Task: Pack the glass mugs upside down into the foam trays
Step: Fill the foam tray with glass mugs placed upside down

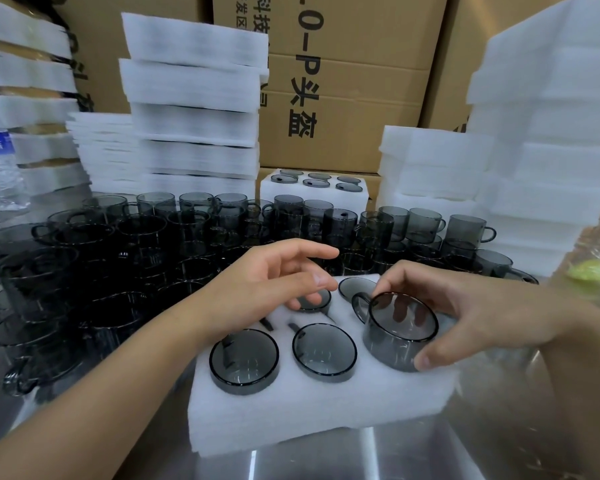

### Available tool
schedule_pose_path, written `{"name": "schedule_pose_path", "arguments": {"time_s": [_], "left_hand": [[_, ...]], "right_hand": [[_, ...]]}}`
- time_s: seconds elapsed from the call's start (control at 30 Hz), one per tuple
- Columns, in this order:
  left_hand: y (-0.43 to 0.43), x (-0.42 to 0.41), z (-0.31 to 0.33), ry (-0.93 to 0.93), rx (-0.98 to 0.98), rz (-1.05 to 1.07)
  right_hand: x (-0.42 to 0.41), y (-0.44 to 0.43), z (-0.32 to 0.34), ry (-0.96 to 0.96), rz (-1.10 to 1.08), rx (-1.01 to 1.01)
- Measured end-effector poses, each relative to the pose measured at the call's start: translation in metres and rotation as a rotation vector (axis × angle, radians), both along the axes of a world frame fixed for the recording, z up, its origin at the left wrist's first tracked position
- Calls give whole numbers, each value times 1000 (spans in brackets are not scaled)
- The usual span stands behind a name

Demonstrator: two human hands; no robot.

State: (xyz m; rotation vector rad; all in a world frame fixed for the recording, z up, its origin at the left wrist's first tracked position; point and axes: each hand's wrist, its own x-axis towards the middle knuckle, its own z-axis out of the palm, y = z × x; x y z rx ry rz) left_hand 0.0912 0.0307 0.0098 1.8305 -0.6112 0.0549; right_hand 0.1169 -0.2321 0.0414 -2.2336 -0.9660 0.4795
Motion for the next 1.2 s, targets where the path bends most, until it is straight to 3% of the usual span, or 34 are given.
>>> {"name": "schedule_pose_path", "arguments": {"time_s": [0.67,1.2], "left_hand": [[-1,-4,3,57,13,-10],[-3,-4,3,78,22,-41]], "right_hand": [[0,-2,5,44,-42,-42],[-4,3,9,-33,-73,-246]]}}
